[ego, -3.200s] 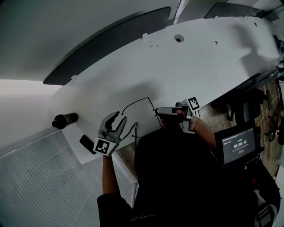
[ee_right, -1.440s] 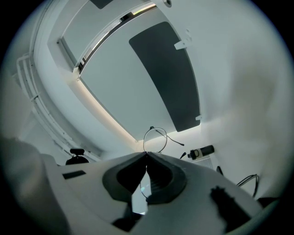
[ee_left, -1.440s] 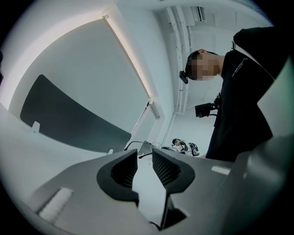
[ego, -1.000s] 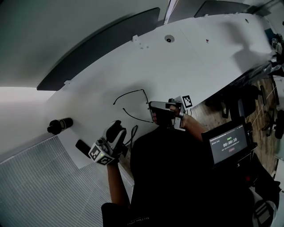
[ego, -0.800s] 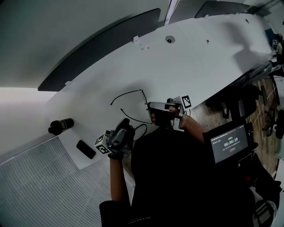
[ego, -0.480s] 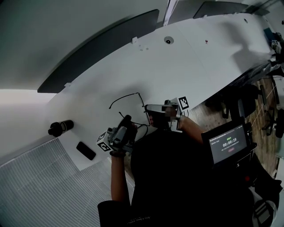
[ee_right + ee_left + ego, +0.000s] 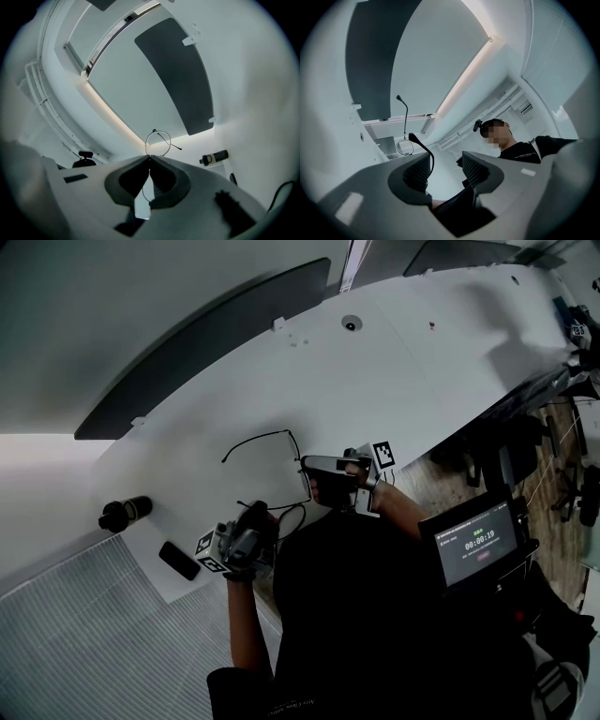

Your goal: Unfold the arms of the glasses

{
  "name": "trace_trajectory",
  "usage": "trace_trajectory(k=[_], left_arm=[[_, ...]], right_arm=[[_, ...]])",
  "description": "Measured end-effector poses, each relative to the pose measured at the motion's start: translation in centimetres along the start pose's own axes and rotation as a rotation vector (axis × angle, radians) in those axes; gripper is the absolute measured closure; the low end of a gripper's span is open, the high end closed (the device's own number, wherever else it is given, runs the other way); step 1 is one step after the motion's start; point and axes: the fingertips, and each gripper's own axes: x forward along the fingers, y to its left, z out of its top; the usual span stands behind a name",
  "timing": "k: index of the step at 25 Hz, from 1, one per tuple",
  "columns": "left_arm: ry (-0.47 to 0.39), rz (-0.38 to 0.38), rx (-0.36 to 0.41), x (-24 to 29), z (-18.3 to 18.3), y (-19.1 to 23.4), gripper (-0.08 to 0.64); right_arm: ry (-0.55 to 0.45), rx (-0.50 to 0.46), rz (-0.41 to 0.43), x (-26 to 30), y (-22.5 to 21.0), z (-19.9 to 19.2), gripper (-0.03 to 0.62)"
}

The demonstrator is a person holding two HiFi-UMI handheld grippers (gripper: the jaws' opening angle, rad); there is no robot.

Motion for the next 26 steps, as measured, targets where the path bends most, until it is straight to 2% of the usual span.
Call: trace_trajectory(k=[5,8,10,12,15,18,22,26], left_arm=[[0.039,0.007,0.03,-0.7,-0.6,-0.3,0.359],[0.116,0.066,0.046,-2.2,-1.8,0.4,0.359],[0.125,0.124,0.083,-4.0,-1.5,0.5,0.357],[0.049,0.144,0.159,-5.5,0.7,-1.2,0.357],[-0.096,0.074,0.314,-5.6,5.1,-6.4,0.359],[-0.142,0.02,0.415,-5.0,7.1,-9.4,0.359],[-0.155,0.102,0.396,-5.9,6.7,-6.5,0.359],[-0.207,0.194,0.356,-7.6,5.8,-3.3,0.359]], right_arm=[[0.023,-0.018,-0.024,0.1,-0.1,-0.3,0.583],[0.02,-0.017,-0.016,0.1,0.1,-0.2,0.583],[0.02,-0.019,-0.014,0.1,0.1,-0.2,0.583],[0.012,-0.018,-0.01,0.0,0.2,0.0,0.583],[0.002,-0.021,-0.002,-0.3,0.5,0.3,0.581],[0.0,-0.019,-0.004,-0.4,0.6,0.3,0.583],[-0.004,-0.02,-0.015,-0.8,0.4,0.5,0.583],[-0.002,-0.028,-0.018,-1.0,0.6,0.3,0.583]])
